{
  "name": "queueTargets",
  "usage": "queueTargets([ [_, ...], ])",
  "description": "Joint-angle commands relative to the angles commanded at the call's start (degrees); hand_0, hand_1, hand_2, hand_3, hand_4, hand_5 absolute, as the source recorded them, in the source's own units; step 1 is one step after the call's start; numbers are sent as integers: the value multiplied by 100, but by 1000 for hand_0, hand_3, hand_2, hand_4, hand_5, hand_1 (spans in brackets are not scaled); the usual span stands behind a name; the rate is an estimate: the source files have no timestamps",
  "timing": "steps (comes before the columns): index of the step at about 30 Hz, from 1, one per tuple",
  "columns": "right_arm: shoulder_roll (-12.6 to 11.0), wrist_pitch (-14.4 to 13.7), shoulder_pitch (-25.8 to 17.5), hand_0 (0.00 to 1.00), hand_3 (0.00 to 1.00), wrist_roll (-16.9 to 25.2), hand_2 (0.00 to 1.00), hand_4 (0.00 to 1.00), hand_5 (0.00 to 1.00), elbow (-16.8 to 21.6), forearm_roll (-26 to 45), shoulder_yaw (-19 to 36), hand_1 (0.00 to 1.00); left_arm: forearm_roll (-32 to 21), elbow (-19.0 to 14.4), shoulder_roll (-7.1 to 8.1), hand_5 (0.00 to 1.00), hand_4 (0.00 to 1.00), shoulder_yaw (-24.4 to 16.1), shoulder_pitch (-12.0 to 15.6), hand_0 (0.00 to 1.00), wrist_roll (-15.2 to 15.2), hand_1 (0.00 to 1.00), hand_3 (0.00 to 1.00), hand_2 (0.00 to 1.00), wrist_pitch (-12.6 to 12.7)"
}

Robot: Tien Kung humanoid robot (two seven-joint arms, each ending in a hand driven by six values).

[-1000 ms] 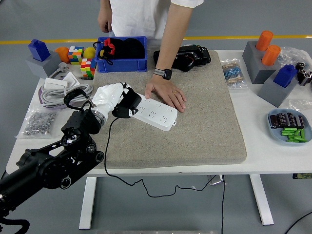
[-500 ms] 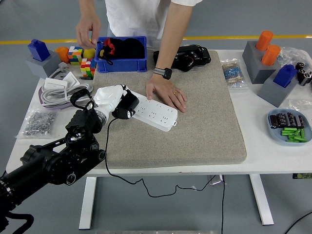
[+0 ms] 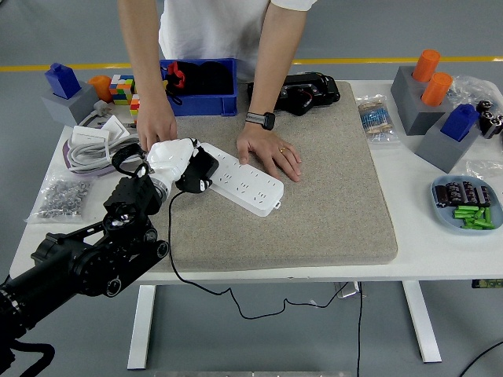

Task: Press the white button,pick up the black plug,place it near the board,insert it into the board

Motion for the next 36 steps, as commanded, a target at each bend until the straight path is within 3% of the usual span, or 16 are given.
queueTargets([
  [6, 9, 1, -3, 636, 539, 1, 589, 627, 307, 4, -2, 9, 571, 6, -14, 11, 2, 424, -12, 8, 166, 15, 250, 527, 304, -69],
  [7, 11, 1, -4, 635, 538, 2, 588, 626, 305, 4, -2, 10, 573, 5, -14, 12, 2, 493, -9, 8, 184, 23, 284, 571, 338, -92],
  [14, 15, 2, -4, 635, 538, 1, 588, 626, 305, 2, 5, 1, 573, -11, -24, 29, 2, 530, -25, 15, 196, 91, 305, 579, 351, -263],
  [18, 18, 3, 0, 635, 538, 1, 588, 626, 305, 5, 2, 11, 573, -106, -47, 44, 2, 530, -42, 22, 196, 93, 305, 579, 351, -239],
  [19, 20, 3, 0, 635, 538, 0, 588, 626, 304, 4, 4, 14, 571, -119, -55, 44, 2, 812, -50, 23, 276, 92, 492, 634, 451, -235],
  [24, 21, 4, -3, 635, 538, -1, 588, 626, 304, 2, 7, 17, 571, -220, -123, 51, 2, 812, -77, 25, 276, 59, 492, 634, 451, -239],
  [25, 21, 5, -3, 635, 539, -2, 588, 625, 304, 2, 6, 15, 572, -233, -133, 50, 123, 963, -79, 26, 439, 60, 652, 747, 552, -248],
  [30, 25, 4, -2, 635, 539, 0, 588, 625, 304, 7, 1, 20, 572, -231, -139, 44, 123, 963, -53, 31, 439, 80, 652, 747, 552, -321],
  [31, 26, 4, -2, 635, 539, 0, 588, 625, 304, 7, 1, 20, 573, -224, -138, 43, 199, 998, -48, 34, 761, 79, 860, 834, 764, -316],
  [36, 26, 4, -10, 635, 539, 1, 588, 625, 304, 4, 6, 10, 573, -170, -149, 35, 199, 998, -40, 44, 761, 63, 860, 834, 764, -293],
])
